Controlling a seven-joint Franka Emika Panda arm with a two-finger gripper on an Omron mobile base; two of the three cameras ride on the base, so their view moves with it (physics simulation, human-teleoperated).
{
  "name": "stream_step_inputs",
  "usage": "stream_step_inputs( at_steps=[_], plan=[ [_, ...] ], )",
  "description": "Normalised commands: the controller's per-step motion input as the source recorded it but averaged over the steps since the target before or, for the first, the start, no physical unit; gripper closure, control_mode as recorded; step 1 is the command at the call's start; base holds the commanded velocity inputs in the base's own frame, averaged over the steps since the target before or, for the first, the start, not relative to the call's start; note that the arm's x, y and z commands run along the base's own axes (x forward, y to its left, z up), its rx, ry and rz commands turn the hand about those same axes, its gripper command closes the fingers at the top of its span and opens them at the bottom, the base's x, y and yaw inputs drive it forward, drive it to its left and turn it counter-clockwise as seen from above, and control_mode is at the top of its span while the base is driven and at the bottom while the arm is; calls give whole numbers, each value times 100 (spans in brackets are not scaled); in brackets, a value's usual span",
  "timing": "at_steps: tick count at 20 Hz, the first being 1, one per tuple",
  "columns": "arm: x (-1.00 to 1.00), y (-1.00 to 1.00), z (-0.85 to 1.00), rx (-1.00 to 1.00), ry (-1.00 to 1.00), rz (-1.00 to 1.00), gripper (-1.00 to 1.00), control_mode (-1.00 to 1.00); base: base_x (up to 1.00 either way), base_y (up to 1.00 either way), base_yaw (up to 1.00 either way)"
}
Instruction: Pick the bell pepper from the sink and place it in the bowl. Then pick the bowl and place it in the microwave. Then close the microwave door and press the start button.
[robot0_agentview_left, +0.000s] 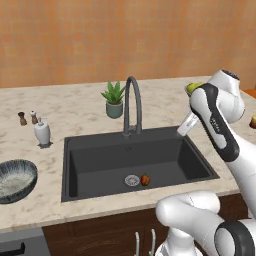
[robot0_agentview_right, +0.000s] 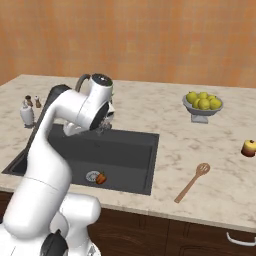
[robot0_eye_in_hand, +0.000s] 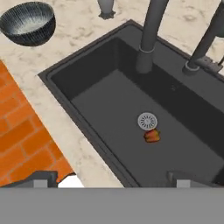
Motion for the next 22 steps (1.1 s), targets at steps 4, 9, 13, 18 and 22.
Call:
stream_step_inputs(
  at_steps=[4,9,13,18,22],
  plan=[
    [72,-20,-41,6,0,60,-100,-100,0,0,0],
    [48,-35,-52,8,-13,30,-100,-100,0,0,0],
    [6,-7,-67,9,-36,10,-100,-100,0,0,0],
    [24,0,-86,3,-29,12,-100,-100,0,0,0],
    [39,0,-68,19,3,22,-100,-100,0,0,0]
  ],
)
